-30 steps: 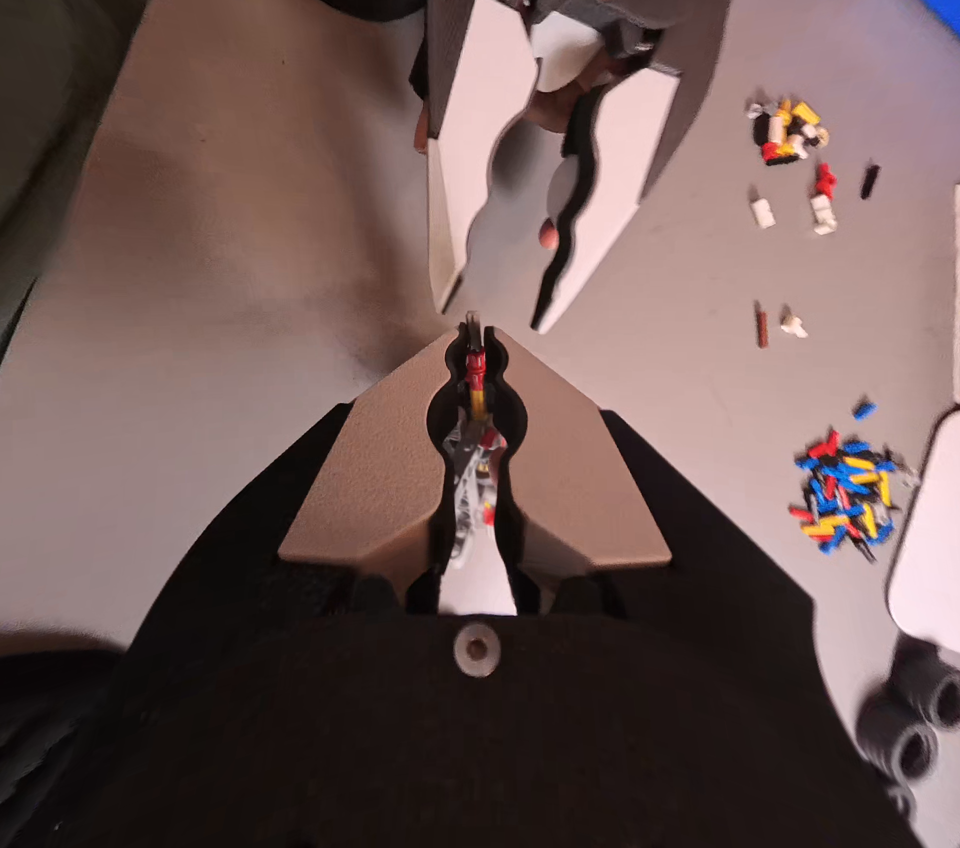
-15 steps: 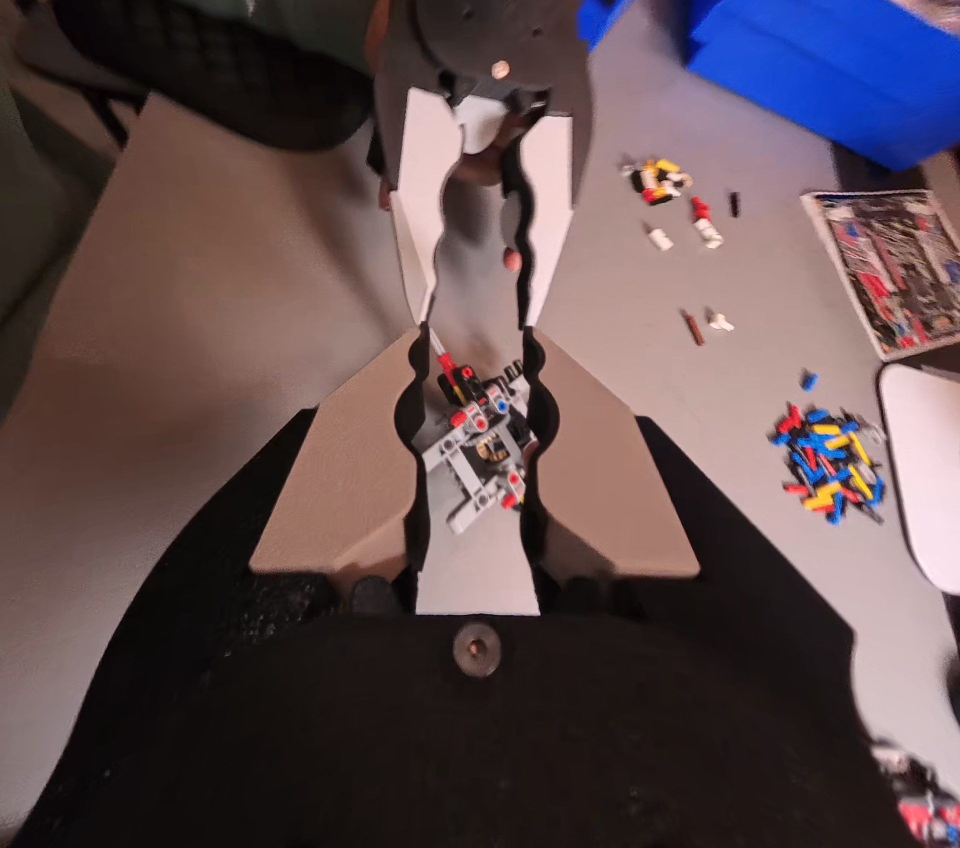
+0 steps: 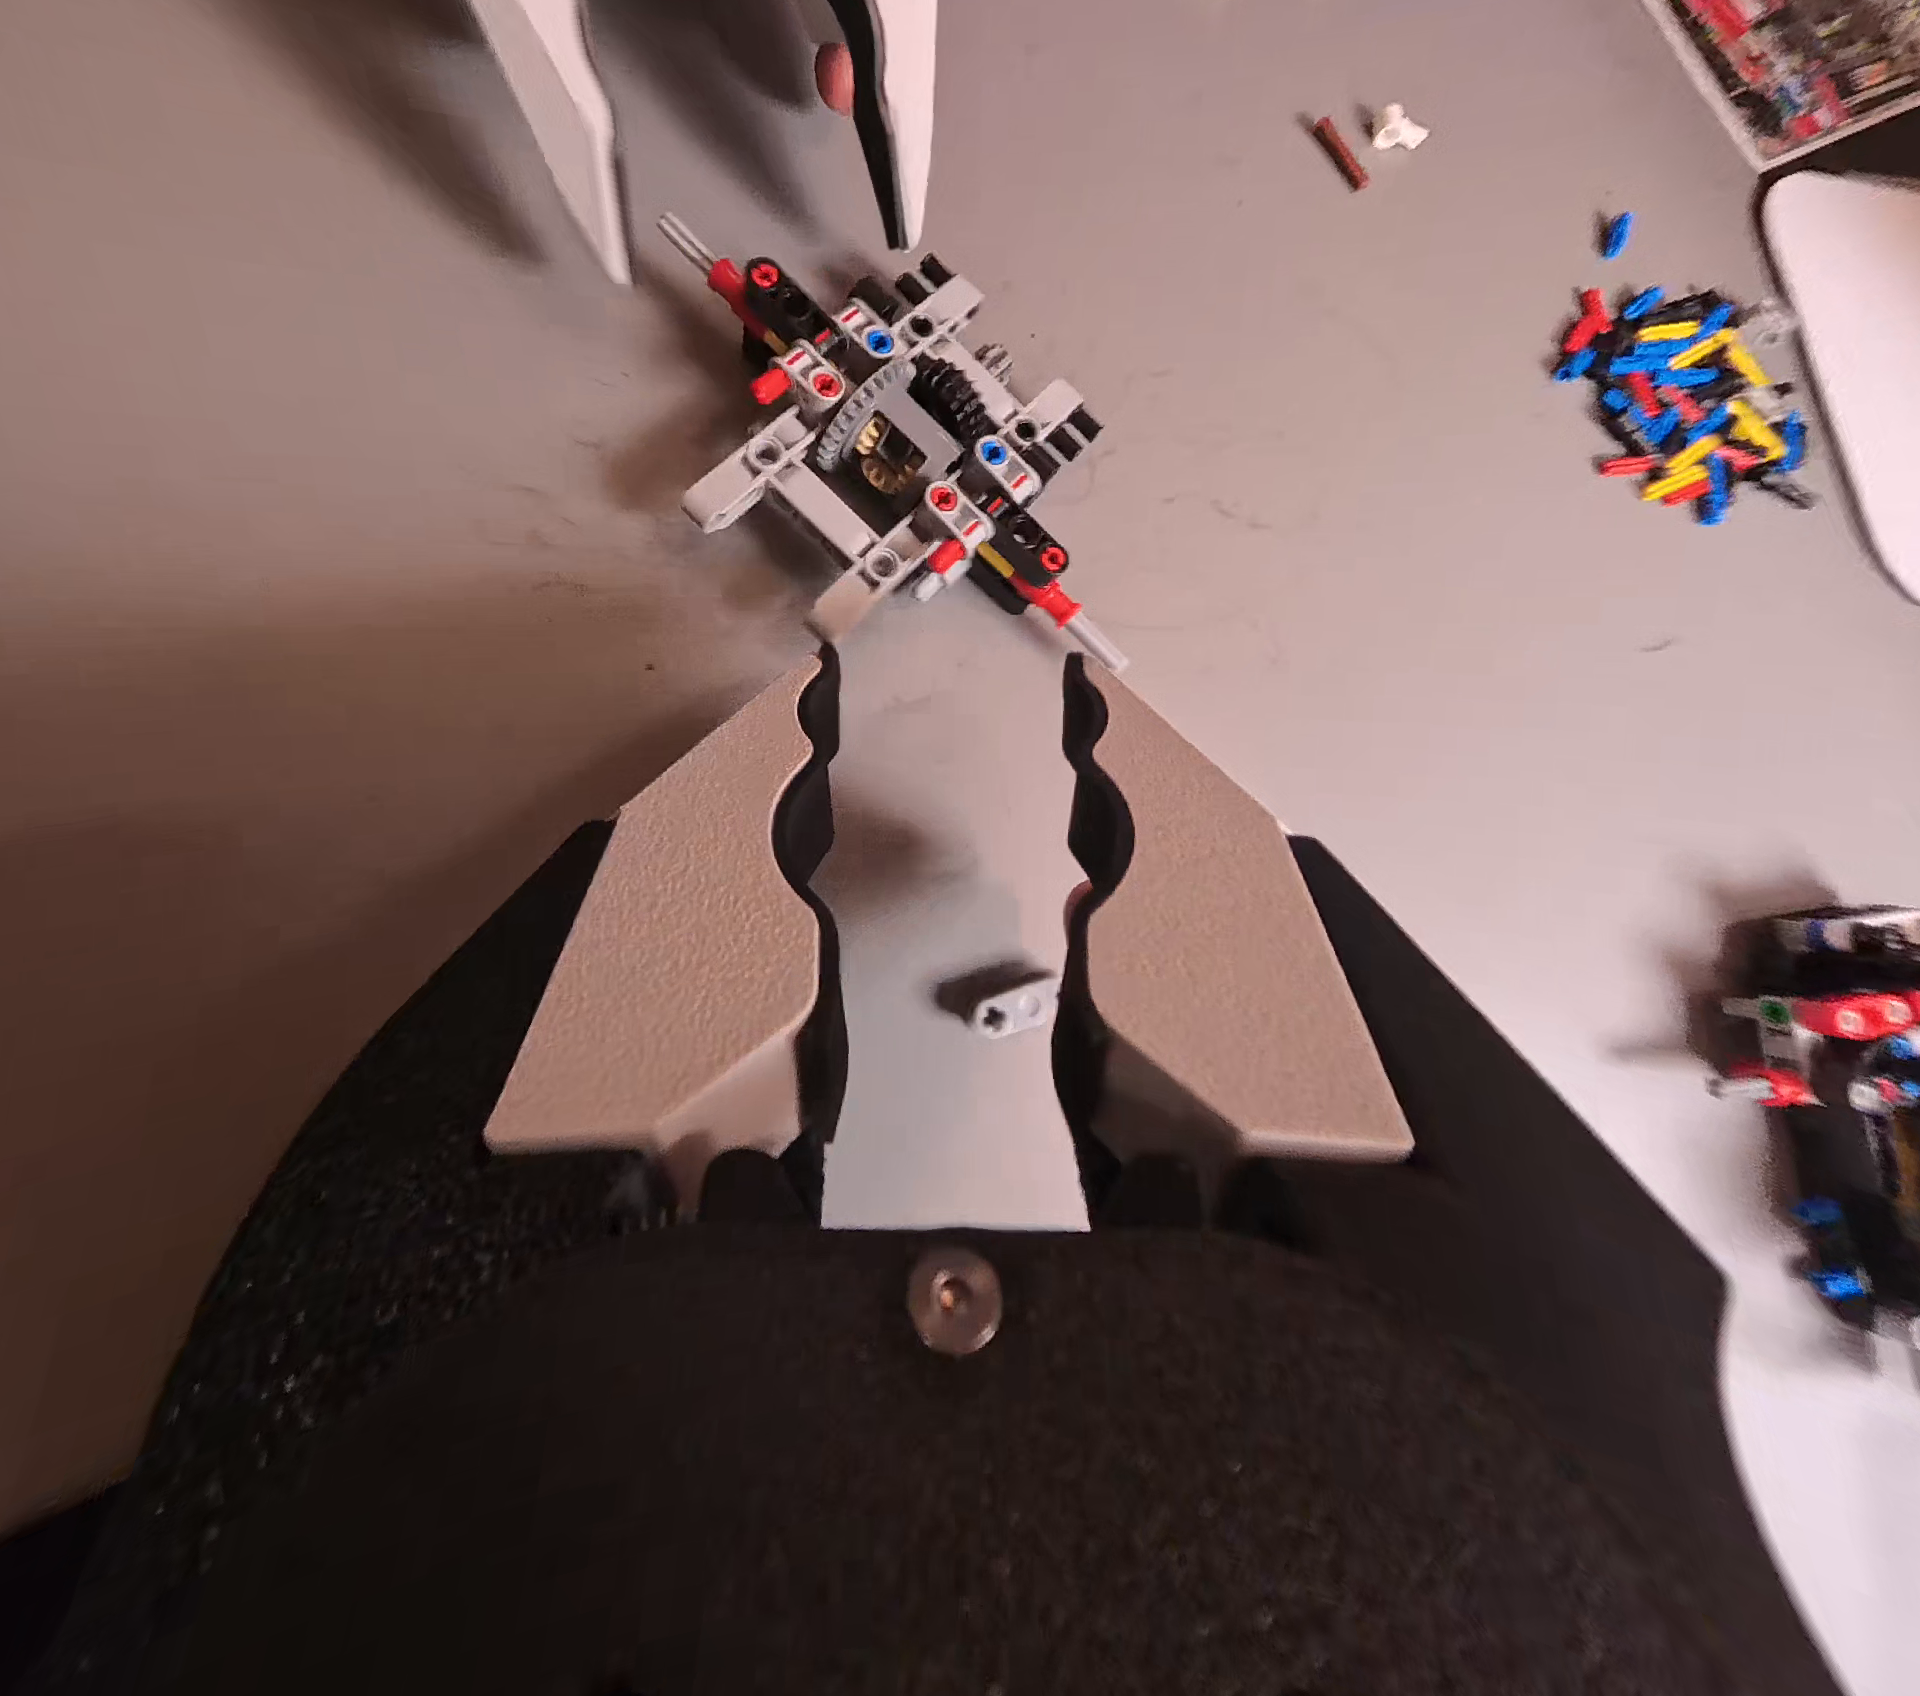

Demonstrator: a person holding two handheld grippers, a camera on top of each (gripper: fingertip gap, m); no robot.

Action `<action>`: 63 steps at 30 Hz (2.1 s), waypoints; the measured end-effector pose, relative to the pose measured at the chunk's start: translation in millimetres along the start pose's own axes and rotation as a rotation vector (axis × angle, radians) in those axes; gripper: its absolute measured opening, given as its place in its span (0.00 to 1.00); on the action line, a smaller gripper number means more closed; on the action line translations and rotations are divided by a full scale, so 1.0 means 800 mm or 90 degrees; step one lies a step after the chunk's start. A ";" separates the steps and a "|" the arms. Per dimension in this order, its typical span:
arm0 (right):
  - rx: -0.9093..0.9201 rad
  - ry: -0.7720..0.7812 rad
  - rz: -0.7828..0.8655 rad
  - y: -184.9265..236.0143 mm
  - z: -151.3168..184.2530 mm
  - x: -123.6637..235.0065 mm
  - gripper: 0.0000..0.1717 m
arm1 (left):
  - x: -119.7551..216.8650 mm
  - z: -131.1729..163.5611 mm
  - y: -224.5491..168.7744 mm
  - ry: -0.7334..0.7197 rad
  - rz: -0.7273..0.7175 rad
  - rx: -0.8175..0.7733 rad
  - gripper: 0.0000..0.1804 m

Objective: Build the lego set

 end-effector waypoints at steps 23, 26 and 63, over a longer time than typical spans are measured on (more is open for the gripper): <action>-0.089 0.048 0.025 0.019 -0.018 -0.027 0.29 | 0.012 0.002 0.010 -0.028 -0.057 -0.072 0.19; -0.052 0.030 0.022 0.017 -0.020 -0.021 0.33 | 0.007 0.004 0.007 -0.017 -0.065 -0.089 0.25; 0.140 -0.143 0.045 0.020 -0.031 -0.005 0.29 | 0.001 -0.020 0.008 -0.133 0.299 0.568 0.08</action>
Point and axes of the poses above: each gripper's, where its closed fingertips meet, x back along the fingers, z out of its underside, y = z × x across the jaws, the point moved 6 cm from there along x, back along the fingers, and after that the axes turned 7 degrees about -z, right-handed, at the moved point
